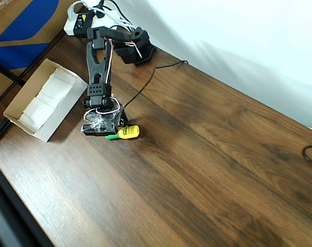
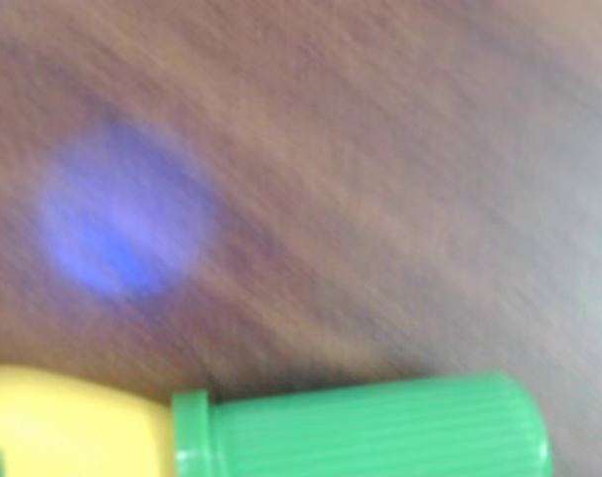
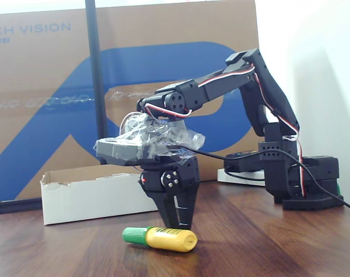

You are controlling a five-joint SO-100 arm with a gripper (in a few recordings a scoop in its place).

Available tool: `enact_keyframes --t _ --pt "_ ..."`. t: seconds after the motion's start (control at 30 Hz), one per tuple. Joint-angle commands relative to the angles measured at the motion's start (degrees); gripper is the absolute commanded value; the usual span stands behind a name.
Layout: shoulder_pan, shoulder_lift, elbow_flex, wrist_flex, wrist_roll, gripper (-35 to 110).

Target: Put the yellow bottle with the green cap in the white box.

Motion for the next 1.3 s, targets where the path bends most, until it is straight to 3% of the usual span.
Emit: enact_keyframes --t 0.0,1.27 --pt "-0.7 1.4 -4.1 1.5 -0.6 0" --pt "-3.8 -3.2 -9.2 3.3 -4.0 0"
